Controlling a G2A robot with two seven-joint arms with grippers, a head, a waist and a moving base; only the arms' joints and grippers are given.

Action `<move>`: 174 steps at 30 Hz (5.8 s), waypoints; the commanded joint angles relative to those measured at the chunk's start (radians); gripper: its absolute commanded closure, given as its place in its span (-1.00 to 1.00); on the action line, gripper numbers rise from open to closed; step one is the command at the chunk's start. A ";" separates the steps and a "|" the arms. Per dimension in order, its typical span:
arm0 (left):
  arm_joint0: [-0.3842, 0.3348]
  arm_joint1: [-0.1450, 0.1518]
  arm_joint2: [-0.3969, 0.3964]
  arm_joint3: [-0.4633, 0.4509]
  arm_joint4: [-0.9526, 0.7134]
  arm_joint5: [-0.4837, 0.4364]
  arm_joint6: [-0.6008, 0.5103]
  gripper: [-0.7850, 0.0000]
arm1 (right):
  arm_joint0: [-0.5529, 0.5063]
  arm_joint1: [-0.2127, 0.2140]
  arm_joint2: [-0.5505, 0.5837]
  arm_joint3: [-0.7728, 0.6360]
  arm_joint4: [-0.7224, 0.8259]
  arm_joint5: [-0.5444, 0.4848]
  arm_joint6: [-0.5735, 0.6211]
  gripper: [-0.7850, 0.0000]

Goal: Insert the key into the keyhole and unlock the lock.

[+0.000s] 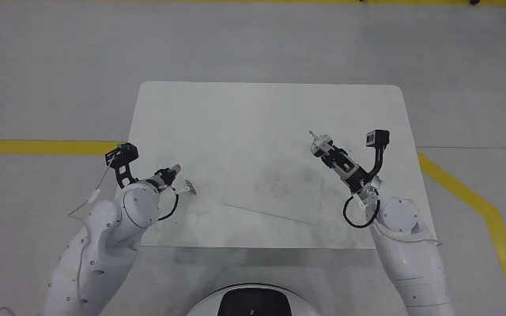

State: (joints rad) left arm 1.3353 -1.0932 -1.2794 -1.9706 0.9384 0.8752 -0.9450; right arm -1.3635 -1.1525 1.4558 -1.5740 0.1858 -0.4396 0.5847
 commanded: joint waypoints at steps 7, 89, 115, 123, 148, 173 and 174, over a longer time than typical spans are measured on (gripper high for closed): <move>-0.104 -0.019 0.133 0.133 0.019 -0.012 -0.012 -0.84 | 0.000 0.000 0.000 0.000 0.000 0.000 0.000 1.00; -0.145 0.037 -0.284 0.105 0.151 -1.177 0.251 -1.00 | 0.000 0.000 0.000 0.000 0.000 0.000 0.000 1.00; 0.004 0.063 -0.518 0.089 -0.009 -1.474 0.356 -1.00 | 0.000 0.000 0.000 0.000 0.000 0.000 0.000 1.00; 0.093 0.093 -0.621 0.160 0.050 -1.810 0.384 0.06 | 0.000 0.000 0.000 0.000 0.000 0.000 0.000 1.00; -0.037 0.273 -0.124 0.245 0.082 -1.888 0.257 -0.24 | 0.000 0.000 0.000 0.000 0.000 0.000 0.000 1.00; -0.299 0.252 0.201 0.458 0.210 -1.850 0.403 0.32 | 0.000 0.000 0.000 0.000 0.000 0.000 0.000 1.00; -0.307 0.249 0.212 0.466 0.212 -1.847 0.406 0.33 | 0.000 0.000 0.000 0.000 0.000 0.000 0.000 1.00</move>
State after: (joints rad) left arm 1.0355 -0.8415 -1.0784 -1.5120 1.1488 -0.9746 -0.5414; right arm -1.3635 -1.1525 1.4558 -1.5740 0.1858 -0.4396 0.5847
